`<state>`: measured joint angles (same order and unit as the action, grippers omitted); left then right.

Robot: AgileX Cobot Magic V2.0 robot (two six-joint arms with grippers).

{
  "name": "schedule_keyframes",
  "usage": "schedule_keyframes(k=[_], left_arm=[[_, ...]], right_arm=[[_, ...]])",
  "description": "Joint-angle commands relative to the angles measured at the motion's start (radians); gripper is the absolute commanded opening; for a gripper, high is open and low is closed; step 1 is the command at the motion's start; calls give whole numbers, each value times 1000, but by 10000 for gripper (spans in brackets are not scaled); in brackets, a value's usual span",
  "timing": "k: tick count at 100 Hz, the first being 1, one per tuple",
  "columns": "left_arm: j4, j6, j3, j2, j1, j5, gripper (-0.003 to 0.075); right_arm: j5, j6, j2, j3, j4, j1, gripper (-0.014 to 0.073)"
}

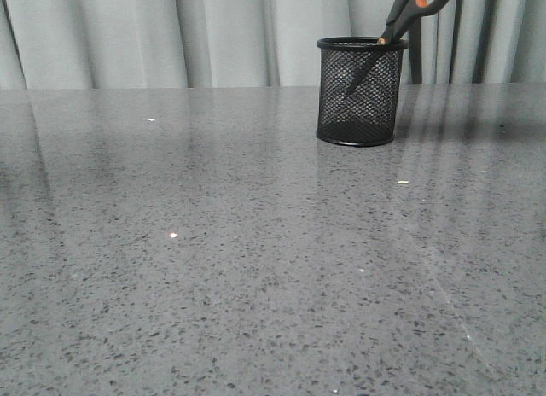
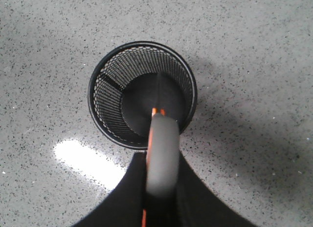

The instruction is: Put scissors into bucket

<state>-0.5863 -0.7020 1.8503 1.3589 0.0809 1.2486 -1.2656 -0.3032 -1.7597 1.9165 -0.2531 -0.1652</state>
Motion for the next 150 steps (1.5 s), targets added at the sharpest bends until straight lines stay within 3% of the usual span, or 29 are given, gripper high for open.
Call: schedule_keyframes(k=[1,7,19,24,60,69,80,87,93,99,117,135,150], left_arm=[[-47,12,28,-26,-3,-56,418],[-47,12,28,-26,-3,-56,418],[-47,12,28,-26,-3,-56,418],[-47,12,28,-26,-3,-56,418],[-47,12,28,-26,-3,-54,418],[-47,12,28,-26,-3,-48,418],[-47,12,28,-26,-3,-23,381],[-47,12,26,-26,-3,-2,294],[-47,12,24,-26,-3,14,161],[-47,12,15,-28,-3,27,-16],[-51,11,-96,-80,-3,-88,-20],[-85,-30,-380,-235,-1,-416,-20],[-140,-150,-678,-425,-1,-680,-20]], right_arm=[[-27,-3,47,35,-13,0,8],[-27,-3,47,35,-25,0,87],[-27,-4,47,35,-42,0,327],[-27,-4,49,35,-42,0,379],[-27,8,148,95,-15,32,384],[-7,40,189,103,-17,42,342],[24,44,242,96,-22,43,179],[63,44,279,71,-46,43,41],[121,44,314,31,-53,43,-69],[179,44,363,-40,-56,43,-54],[502,40,583,-376,-56,43,-46],[849,40,825,-752,-56,43,-46],[955,40,988,-999,-53,43,-46]])
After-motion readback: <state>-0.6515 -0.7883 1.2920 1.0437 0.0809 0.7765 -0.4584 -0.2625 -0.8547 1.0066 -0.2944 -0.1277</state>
